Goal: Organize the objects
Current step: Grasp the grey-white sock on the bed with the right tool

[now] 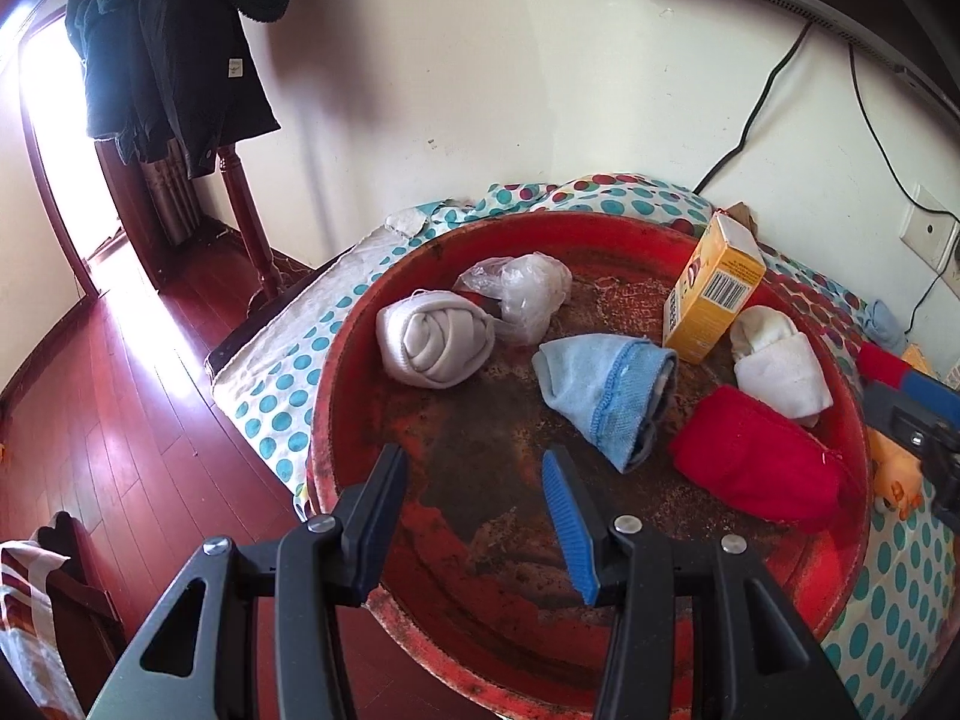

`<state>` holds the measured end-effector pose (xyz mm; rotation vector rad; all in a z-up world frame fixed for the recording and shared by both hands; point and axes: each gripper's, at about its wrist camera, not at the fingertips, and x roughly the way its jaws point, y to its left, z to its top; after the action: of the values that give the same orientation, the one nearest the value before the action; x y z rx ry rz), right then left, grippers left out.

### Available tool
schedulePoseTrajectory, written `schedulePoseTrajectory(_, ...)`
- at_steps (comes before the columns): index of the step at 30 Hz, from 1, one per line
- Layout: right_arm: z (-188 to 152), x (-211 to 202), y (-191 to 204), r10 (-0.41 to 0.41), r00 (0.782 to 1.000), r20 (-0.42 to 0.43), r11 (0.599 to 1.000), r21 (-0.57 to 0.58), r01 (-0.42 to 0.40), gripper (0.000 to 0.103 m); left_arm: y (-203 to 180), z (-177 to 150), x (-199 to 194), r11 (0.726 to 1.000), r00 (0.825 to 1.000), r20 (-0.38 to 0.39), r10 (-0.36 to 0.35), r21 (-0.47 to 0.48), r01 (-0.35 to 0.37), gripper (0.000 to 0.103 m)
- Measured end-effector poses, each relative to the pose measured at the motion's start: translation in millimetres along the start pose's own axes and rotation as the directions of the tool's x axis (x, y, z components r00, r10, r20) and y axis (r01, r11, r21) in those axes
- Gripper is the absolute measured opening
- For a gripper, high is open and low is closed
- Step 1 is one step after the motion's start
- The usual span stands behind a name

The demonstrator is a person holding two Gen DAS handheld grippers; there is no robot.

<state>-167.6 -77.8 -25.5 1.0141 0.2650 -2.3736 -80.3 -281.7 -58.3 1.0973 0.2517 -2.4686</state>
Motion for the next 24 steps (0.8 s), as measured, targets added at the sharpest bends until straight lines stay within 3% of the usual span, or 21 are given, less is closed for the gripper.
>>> schedulePoseTrajectory(6,-32,-17,-82,-0.103,0.995,-0.011,0.989,0.106,0.104,0.061,-6,-2,0,1.0,1.0,-0.009,0.0,0.019,0.001,0.048)
schedulePoseTrajectory(12,-60,-24,-156,-0.251,0.966,-0.063,0.953,0.158,0.258,0.061,-9,-2,-1,0.999,1.0,-0.01,0.001,0.033,0.0,0.048)
schedulePoseTrajectory(16,-70,-25,-196,-0.286,0.955,-0.075,0.93,0.219,0.296,0.061,-12,-3,0,0.999,1.0,-0.014,-0.002,0.042,0.002,0.048)
schedulePoseTrajectory(24,-64,0,-233,-0.305,0.945,-0.118,0.92,0.222,0.324,0.066,-23,-6,1,0.995,1.0,-0.008,0.029,0.1,-0.028,0.048)
